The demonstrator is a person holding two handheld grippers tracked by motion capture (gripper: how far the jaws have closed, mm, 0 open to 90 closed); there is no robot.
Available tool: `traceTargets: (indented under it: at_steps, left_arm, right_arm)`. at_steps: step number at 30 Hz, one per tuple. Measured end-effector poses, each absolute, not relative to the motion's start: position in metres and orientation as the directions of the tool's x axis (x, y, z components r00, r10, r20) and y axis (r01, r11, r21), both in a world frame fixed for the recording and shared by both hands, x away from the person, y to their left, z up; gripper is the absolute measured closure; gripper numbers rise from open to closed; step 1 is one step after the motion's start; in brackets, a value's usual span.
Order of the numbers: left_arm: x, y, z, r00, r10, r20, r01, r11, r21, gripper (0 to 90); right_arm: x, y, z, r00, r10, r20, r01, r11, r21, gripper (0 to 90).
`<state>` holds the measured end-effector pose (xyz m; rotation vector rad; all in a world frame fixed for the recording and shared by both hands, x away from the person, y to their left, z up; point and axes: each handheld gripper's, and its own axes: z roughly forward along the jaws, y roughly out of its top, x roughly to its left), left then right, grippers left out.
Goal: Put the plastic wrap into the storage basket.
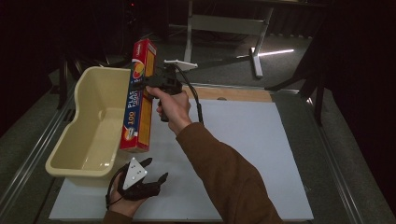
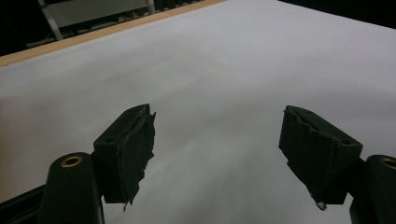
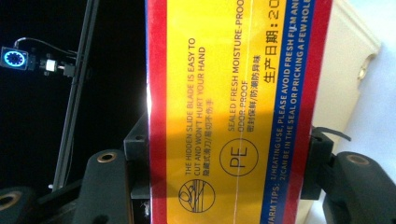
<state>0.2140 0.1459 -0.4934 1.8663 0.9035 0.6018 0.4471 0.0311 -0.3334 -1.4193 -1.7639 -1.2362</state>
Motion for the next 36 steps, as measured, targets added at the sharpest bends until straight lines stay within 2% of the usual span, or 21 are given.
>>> traceTargets:
  at_steps: [11, 36]
  left_arm:
    - [0.213, 0.143, -0.494, 0.614, 0.789, 0.027, 0.326, -0.285, 0.902, 26.0]
    - [0.204, 0.142, -0.492, 0.616, 0.785, 0.071, 0.276, -0.299, 0.914, 25.6]
  right_arm:
    - [0.441, 0.049, -0.335, -0.299, 0.444, 0.844, 0.946, 0.025, 0.322, 39.4]
    - [0.436, 0.090, -0.355, -0.249, 0.406, 0.879, 0.964, 0.013, 0.267, 39.3]
